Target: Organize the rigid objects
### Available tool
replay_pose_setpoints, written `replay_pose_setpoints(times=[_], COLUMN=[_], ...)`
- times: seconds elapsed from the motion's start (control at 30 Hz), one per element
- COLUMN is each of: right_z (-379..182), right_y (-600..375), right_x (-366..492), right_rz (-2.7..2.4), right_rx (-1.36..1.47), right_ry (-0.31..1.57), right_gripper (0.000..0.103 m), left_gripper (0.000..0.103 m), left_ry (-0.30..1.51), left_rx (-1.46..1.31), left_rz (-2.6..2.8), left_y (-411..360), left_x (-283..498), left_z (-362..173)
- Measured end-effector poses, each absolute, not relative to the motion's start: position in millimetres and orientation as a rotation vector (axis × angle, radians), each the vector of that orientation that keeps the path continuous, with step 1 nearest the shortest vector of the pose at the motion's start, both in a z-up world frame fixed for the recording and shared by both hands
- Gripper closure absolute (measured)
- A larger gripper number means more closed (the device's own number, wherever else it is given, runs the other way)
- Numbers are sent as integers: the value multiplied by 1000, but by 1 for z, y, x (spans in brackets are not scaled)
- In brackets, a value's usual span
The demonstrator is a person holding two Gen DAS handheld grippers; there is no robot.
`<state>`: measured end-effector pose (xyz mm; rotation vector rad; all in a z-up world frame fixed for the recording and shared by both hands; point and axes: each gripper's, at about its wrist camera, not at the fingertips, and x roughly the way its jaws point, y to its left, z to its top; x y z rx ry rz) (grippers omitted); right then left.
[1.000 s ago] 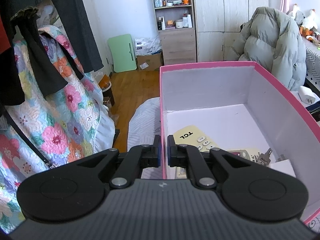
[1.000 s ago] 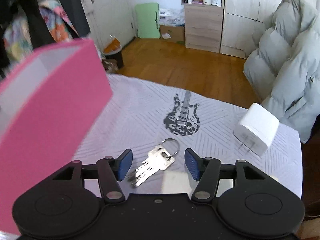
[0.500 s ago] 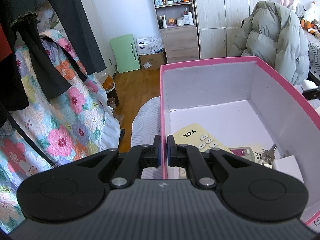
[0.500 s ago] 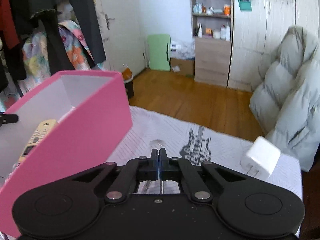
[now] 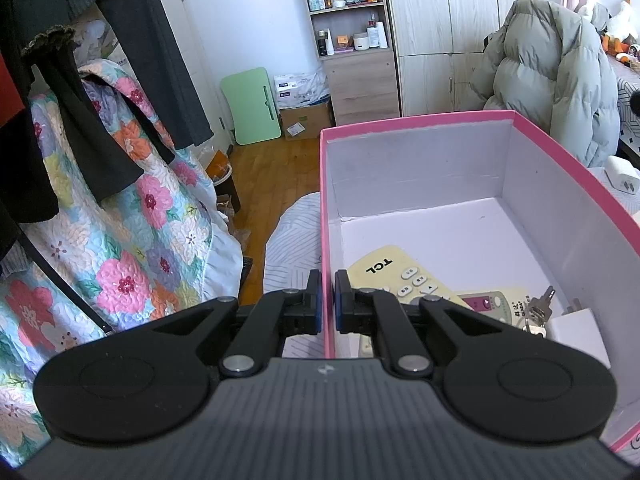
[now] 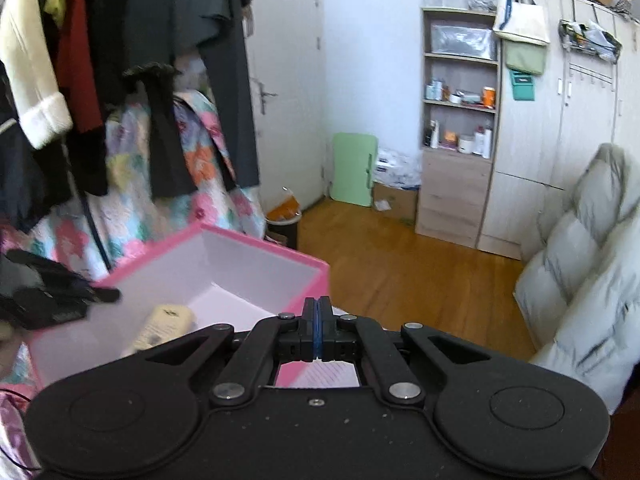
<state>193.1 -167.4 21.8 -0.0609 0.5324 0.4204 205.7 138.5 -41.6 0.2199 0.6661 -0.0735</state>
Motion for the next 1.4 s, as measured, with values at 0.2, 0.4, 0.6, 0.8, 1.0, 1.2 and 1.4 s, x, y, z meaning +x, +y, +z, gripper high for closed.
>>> replay_pose_setpoints(times=[0.2, 0.4, 0.6, 0.8, 1.0, 1.2, 1.4], right_z=[0, -56, -96, -92, -43, 10, 51], right_y=[-159, -157, -142, -152, -169, -149, -119], right_x=[209, 219, 223, 232, 225, 210, 212], right_rz=[476, 488, 452, 401, 405, 466, 577], right_rx=[-75, -90, -199, -110, 1, -38, -44], right_ry=[687, 863, 860, 774, 654, 524, 461], right_gripper=[93, 62, 44, 98, 98, 98, 98], left_gripper=[97, 97, 97, 97, 97, 97, 97], left_ry=[663, 657, 658, 661, 658, 659, 660], left_rx=[213, 207, 207, 222, 222, 215, 214], left_rz=[-77, -83, -81, -79, -78, -76, -77], left_y=[140, 138, 138, 138, 138, 138, 138], left_x=[206, 205, 205, 205, 205, 204, 204], left_z=[-43, -44, -44, -44, -44, -44, -45])
